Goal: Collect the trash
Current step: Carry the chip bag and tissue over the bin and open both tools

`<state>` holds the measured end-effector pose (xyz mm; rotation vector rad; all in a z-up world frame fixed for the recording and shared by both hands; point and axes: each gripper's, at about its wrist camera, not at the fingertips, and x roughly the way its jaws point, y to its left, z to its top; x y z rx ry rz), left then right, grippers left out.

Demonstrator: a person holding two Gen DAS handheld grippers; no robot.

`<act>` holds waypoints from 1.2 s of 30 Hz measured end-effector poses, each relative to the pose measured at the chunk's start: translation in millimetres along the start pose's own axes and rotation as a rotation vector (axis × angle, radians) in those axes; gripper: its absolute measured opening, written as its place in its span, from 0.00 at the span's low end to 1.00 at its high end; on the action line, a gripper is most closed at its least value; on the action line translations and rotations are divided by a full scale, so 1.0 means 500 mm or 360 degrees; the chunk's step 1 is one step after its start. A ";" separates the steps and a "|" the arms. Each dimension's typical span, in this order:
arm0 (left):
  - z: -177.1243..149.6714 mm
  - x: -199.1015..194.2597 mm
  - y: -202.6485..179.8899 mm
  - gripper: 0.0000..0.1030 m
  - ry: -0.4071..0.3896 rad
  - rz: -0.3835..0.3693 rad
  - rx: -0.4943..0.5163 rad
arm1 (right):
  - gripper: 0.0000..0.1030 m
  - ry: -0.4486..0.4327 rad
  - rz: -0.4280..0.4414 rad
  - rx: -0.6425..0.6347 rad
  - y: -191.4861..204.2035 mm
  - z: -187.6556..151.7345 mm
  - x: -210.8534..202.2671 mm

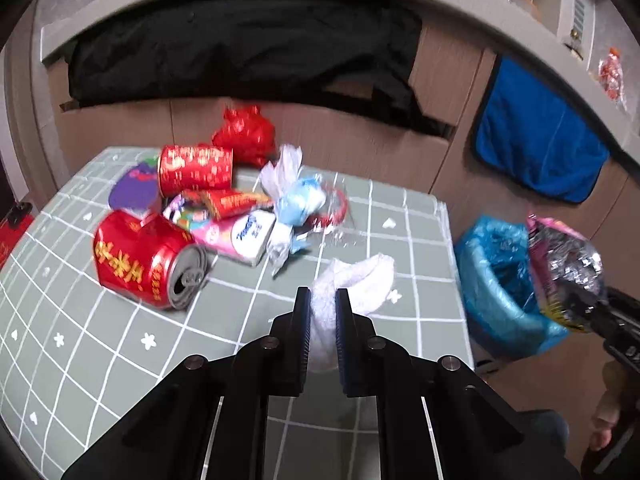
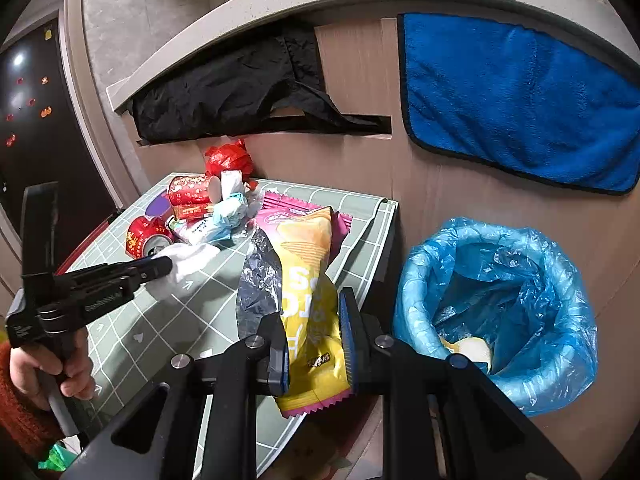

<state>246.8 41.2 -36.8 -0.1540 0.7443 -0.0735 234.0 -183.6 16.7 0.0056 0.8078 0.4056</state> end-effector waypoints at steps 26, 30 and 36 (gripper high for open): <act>0.069 -0.021 -0.377 0.11 -0.0192 -0.0307 0.0400 | 0.18 -0.0300 -0.0380 0.0187 -0.227 0.020 -0.168; 0.066 0.017 -0.426 0.11 -0.0142 -0.0335 0.0439 | 0.18 -0.0258 -0.0395 0.0272 -0.285 -0.005 -0.155; 0.064 0.095 -0.477 0.11 -0.0020 -0.0371 0.0441 | 0.18 -0.0200 -0.0392 0.0369 -0.350 -0.028 -0.123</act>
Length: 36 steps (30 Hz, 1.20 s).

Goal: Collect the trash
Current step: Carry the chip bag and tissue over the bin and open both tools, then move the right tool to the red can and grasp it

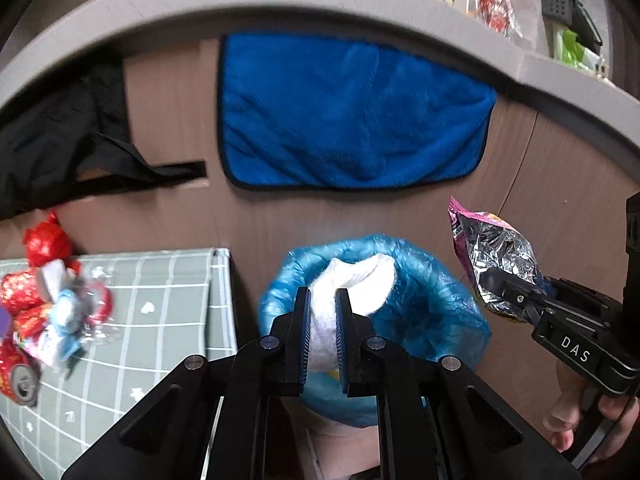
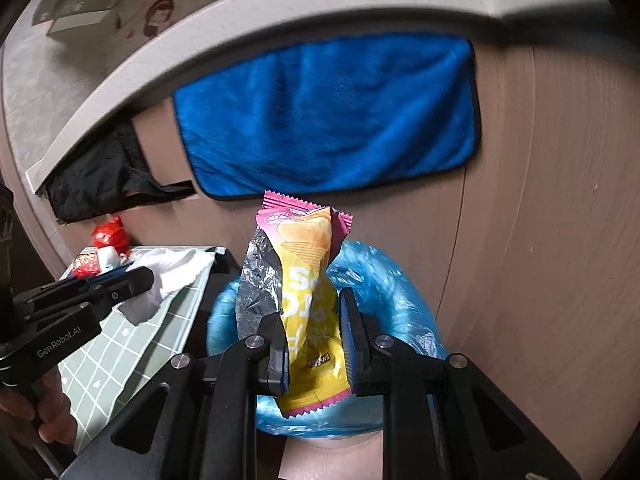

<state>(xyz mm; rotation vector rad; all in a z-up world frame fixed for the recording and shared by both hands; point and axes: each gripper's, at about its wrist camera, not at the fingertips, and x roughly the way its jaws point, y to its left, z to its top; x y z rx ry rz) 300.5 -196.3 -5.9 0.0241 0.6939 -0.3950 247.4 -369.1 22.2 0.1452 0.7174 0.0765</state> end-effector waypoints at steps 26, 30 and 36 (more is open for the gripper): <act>-0.009 0.166 0.048 0.65 0.0145 -0.0107 -0.0071 | 0.55 0.0242 0.0091 0.0141 -0.053 -0.028 0.169; -0.004 0.127 0.081 0.70 0.0072 -0.0076 -0.0112 | 0.55 0.0220 0.0094 0.0096 -0.034 -0.021 0.151; -0.021 0.029 0.157 0.70 0.0056 0.0031 -0.0087 | 0.55 0.0117 0.0101 -0.0009 0.030 -0.004 0.103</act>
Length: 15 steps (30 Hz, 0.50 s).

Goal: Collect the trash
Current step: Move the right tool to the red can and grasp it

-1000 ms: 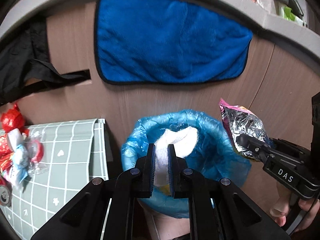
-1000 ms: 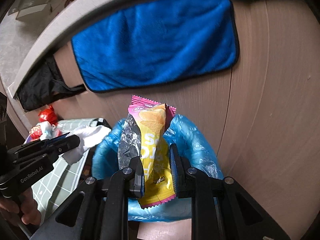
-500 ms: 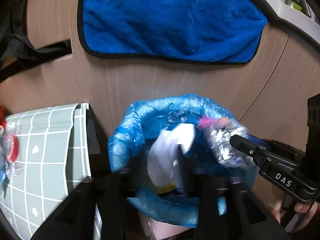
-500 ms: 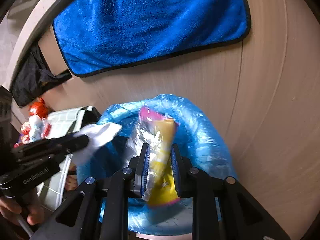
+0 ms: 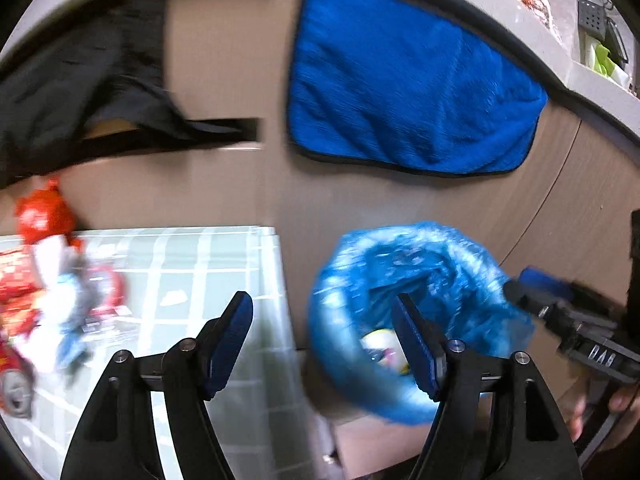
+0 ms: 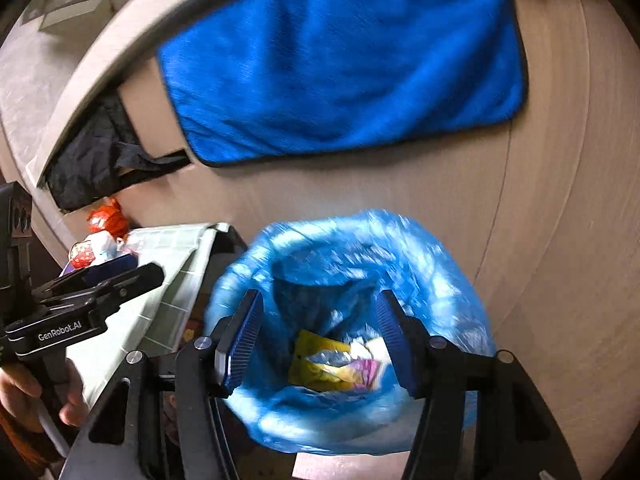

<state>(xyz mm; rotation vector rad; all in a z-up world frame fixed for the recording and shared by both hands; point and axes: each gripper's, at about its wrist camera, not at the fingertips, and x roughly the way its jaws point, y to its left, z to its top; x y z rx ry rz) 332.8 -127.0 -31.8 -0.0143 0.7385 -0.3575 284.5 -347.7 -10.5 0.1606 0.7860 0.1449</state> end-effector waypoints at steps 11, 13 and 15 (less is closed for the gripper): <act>-0.108 -0.202 0.251 0.70 -0.0116 0.0195 -0.0216 | 0.55 -0.0044 0.0134 -0.0119 0.215 0.020 -0.054; -0.130 -0.233 0.305 0.70 -0.0144 0.0237 -0.0298 | 0.55 -0.0021 0.0154 -0.0178 0.264 0.017 -0.054; -0.148 -0.259 0.351 0.70 -0.0170 0.0264 -0.0350 | 0.55 0.0000 0.0147 -0.0238 0.307 0.012 -0.052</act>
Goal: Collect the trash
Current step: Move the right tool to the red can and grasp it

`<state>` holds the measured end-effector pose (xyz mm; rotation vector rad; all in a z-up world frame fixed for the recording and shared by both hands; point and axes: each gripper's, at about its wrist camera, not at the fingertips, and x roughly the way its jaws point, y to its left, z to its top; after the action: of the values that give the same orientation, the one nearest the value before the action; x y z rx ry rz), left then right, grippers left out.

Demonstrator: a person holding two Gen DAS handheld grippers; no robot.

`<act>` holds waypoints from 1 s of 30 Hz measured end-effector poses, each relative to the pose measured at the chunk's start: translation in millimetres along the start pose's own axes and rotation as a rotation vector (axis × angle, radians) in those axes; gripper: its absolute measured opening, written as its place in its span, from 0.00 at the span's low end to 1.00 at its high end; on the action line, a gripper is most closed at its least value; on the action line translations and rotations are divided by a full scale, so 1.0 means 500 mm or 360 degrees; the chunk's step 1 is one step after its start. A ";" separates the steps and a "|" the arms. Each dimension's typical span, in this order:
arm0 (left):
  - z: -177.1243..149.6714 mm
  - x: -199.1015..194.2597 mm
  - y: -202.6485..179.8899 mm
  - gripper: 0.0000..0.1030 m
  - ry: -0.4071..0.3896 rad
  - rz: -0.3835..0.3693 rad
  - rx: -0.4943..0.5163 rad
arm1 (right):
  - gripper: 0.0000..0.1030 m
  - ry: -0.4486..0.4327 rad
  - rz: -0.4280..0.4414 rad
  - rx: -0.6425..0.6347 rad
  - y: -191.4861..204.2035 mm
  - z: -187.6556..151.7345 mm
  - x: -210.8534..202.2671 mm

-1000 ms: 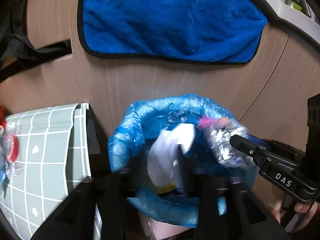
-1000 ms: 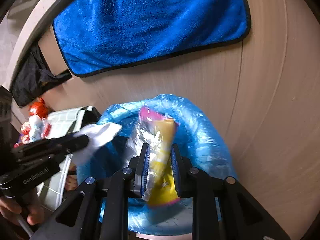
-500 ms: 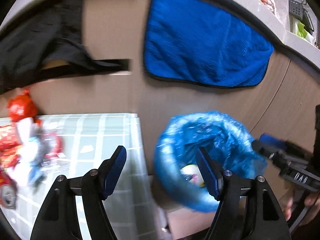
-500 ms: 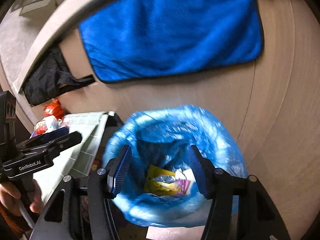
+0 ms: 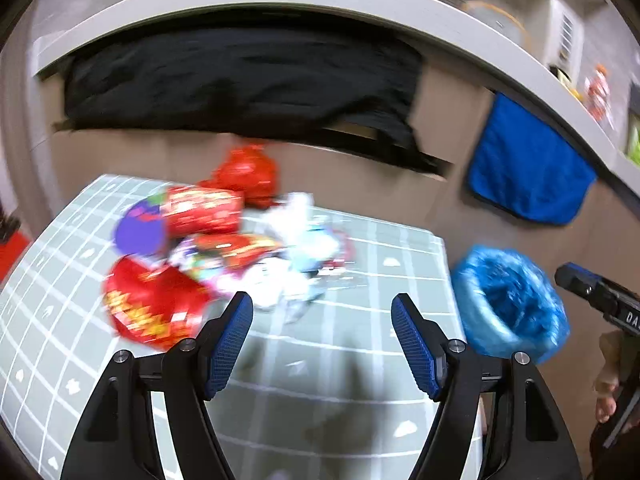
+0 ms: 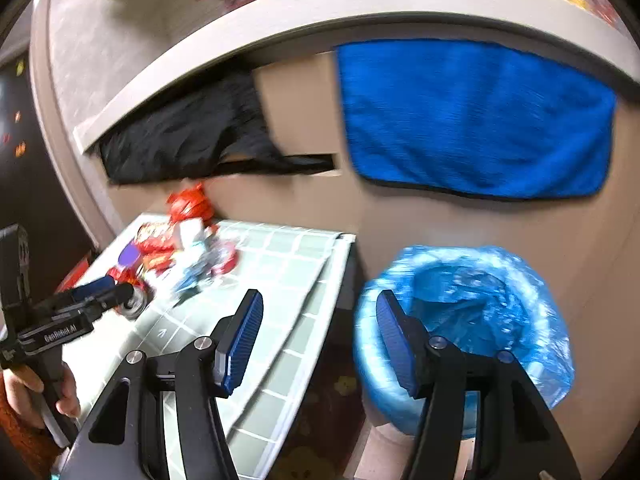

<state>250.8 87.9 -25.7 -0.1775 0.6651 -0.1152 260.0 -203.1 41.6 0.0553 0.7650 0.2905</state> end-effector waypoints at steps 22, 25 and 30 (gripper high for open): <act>-0.036 -0.056 0.350 0.70 0.0035 0.0282 -0.0193 | 0.54 0.0389 0.0419 -0.0548 0.461 0.010 0.248; -0.042 -0.064 0.387 0.70 0.0039 0.0306 -0.0242 | 0.53 0.0434 0.0480 -0.0543 0.509 0.020 0.296; -0.055 -0.078 0.439 0.69 0.0041 0.0360 -0.0320 | 0.54 0.0408 0.0551 -0.0673 0.599 0.033 0.335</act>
<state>214.1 305.5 -67.2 -0.2928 0.7178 0.1675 314.2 131.8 -13.5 -0.2561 0.9337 0.7952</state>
